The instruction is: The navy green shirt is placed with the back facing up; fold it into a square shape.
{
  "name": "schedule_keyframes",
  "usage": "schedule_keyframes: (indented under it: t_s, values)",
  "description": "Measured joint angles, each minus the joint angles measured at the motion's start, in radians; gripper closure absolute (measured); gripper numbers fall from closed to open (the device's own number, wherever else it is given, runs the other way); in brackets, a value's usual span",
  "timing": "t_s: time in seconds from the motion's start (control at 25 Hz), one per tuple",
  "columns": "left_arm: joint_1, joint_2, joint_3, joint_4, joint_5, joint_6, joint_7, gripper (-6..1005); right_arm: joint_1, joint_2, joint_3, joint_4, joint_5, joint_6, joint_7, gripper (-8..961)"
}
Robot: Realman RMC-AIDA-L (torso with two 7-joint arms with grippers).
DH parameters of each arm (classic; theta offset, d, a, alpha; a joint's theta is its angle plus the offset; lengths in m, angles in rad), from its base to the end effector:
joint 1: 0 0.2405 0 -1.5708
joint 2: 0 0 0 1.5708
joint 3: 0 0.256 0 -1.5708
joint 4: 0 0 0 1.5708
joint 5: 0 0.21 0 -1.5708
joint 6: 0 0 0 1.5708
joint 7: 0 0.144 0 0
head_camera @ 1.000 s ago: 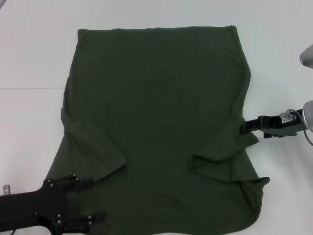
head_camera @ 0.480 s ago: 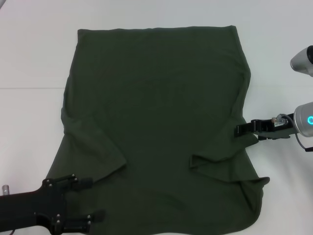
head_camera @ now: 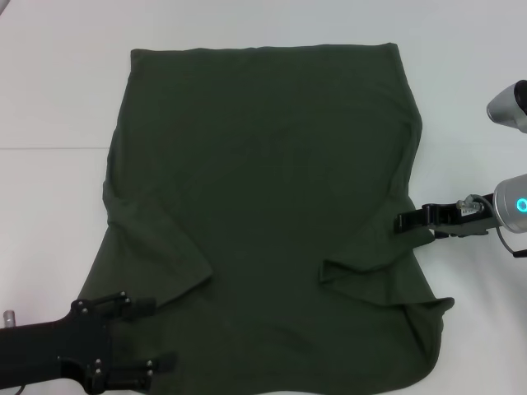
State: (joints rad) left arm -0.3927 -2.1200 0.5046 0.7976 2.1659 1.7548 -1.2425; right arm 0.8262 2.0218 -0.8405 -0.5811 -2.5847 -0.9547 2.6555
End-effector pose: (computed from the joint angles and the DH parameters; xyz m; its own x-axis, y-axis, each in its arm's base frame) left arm -0.2990 0.2747 0.0187 0.8274 0.2936 0.4787 0.4183 -0.8910 -0.1764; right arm 0.2677 0.4369 0.0031 0.2884 -0.8724 -0.3945 -0.9053 -0.1143 -0.4092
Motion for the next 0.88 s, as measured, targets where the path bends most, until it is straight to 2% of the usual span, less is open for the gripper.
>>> schedule_keyframes:
  t_s: [0.6, 0.88]
  values:
    - [0.000, 0.000, 0.000, 0.000, 0.000, -0.006, -0.002, 108, -0.006, 0.000, -0.012, 0.000, -0.002, 0.012, -0.007, 112]
    - [0.001, -0.001, 0.000, 0.000, 0.000, -0.006, -0.001, 109, -0.006, 0.011, -0.014, 0.000, -0.002, 0.023, -0.007, 112]
